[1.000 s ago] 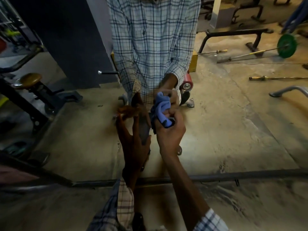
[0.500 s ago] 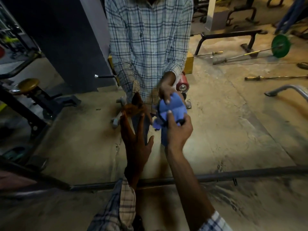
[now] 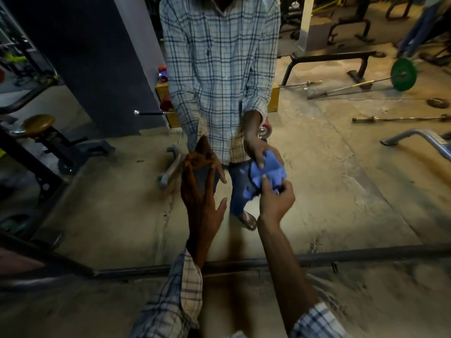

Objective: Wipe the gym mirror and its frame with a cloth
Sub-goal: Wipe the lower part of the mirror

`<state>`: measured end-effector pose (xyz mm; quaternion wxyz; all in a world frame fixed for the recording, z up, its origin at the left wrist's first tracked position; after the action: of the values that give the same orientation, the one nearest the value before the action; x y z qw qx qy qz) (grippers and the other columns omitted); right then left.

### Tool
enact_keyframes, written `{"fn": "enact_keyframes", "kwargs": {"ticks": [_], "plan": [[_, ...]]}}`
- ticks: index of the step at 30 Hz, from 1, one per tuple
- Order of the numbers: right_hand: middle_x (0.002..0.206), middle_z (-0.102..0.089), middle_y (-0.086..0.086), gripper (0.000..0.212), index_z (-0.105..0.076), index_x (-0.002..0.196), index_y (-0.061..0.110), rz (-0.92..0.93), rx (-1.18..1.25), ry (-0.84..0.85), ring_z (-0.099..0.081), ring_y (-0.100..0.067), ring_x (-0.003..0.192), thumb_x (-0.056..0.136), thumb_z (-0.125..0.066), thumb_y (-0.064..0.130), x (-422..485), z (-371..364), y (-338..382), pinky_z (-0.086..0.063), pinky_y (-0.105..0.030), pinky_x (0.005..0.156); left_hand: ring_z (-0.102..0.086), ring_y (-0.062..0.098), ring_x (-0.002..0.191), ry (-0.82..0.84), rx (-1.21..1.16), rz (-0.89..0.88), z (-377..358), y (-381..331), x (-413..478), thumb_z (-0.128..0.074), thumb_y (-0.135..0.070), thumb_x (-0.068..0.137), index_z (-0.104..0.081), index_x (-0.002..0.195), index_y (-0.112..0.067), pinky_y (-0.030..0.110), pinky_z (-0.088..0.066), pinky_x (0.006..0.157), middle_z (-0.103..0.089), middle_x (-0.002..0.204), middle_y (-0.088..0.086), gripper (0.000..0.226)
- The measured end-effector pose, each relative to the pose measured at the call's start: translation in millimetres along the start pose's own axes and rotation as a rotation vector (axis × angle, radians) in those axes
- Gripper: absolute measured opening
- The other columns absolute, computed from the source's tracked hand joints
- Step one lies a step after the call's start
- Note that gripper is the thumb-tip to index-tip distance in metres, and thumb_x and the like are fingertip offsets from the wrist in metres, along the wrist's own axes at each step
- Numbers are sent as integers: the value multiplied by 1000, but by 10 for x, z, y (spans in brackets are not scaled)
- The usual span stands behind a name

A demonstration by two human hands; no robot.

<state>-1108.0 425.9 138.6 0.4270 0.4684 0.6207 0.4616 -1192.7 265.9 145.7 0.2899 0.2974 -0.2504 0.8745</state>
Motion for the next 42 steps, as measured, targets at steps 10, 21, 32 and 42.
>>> {"fn": "enact_keyframes", "kwargs": {"ticks": [10, 21, 32, 42], "plan": [[72, -59, 5, 21, -58, 81, 12, 73, -70, 113, -54, -8, 64, 81, -79, 7, 184, 245, 130, -56, -44, 69, -11, 45, 154, -18, 12, 12, -108, -404, 103, -91, -46, 73, -6, 165, -34, 61, -31, 117, 0, 168, 21, 126], [70, -55, 17, 23, -56, 82, 10, 278, -31, 173, -51, -1, 63, 81, -78, 3, 376, 197, 634, -46, -21, 64, -16, 46, 155, -79, -118, 172, -192, -647, 128, -88, -40, 78, -32, 160, -16, 63, -30, 119, -13, 167, 29, 102], [71, -58, 11, 24, -58, 84, 8, 461, -32, 220, -55, -4, 63, 79, -81, 3, 532, 209, 1111, -46, -21, 62, -13, 47, 155, -76, -82, 122, -467, -817, 91, -90, -44, 70, -36, 156, -14, 64, -29, 119, -10, 166, 32, 106], [86, -64, -2, 26, -62, 96, 13, 527, -127, 134, -63, -22, 75, 78, -80, 5, 1071, 797, 1144, -55, -37, 69, -6, 43, 157, -77, -65, 140, -511, -1148, 133, -86, -45, 75, -28, 159, -18, 48, -10, 126, -7, 167, 30, 106]]}}
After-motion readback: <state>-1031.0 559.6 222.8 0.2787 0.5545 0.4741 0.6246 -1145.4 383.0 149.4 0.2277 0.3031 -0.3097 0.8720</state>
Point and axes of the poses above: each hand's wrist, its own x-axis towards the middle knuckle, its own z-axis out of the back of the hand, y = z × x, the point moved 4 cm from there along x, towards the middle knuckle
